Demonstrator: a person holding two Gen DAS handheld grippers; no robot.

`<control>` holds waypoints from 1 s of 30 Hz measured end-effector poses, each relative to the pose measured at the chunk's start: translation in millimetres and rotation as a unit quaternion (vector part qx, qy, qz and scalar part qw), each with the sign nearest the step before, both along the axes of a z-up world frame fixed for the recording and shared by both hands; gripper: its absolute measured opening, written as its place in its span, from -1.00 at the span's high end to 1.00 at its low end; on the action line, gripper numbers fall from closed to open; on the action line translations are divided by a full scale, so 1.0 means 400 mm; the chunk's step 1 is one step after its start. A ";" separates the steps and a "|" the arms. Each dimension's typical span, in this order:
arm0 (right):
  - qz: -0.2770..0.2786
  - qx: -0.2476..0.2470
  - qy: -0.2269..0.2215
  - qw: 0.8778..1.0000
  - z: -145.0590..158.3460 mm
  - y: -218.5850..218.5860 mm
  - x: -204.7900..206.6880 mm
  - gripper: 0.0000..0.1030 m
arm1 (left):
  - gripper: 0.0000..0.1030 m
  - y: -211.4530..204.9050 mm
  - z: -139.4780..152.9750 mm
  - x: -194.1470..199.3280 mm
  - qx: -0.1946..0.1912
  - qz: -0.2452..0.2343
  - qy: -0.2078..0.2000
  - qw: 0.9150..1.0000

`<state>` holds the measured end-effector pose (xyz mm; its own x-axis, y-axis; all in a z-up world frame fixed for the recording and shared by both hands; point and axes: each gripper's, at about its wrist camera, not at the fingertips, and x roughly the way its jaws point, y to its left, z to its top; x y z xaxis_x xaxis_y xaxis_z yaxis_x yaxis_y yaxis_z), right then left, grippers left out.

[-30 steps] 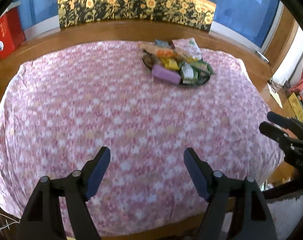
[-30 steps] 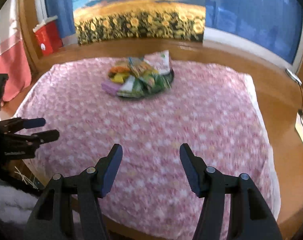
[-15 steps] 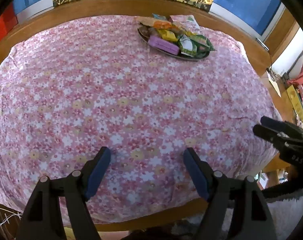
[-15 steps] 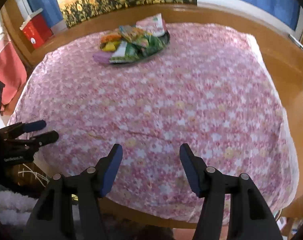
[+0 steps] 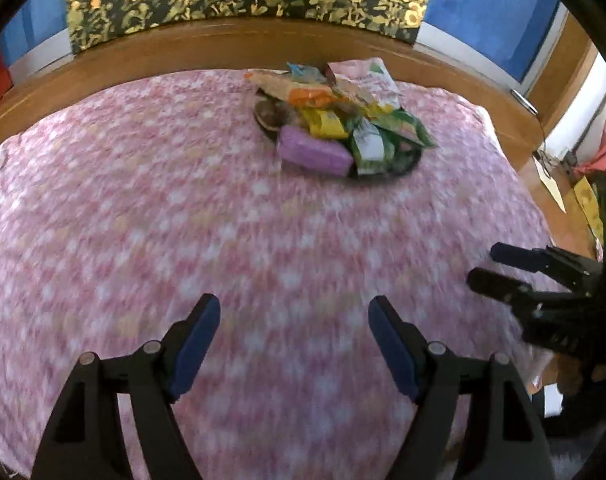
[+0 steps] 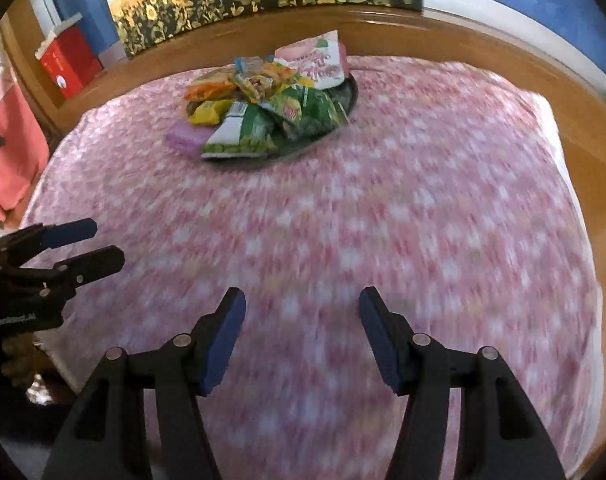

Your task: Organize snacks

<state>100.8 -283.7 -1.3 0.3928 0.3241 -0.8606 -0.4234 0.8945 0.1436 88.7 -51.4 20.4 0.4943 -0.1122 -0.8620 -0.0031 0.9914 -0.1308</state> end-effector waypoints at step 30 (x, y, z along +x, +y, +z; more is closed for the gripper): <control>0.004 -0.044 -0.043 0.998 -0.036 0.057 0.055 -0.23 | -0.95 -0.052 -0.069 0.053 0.058 -0.023 -0.013 0.998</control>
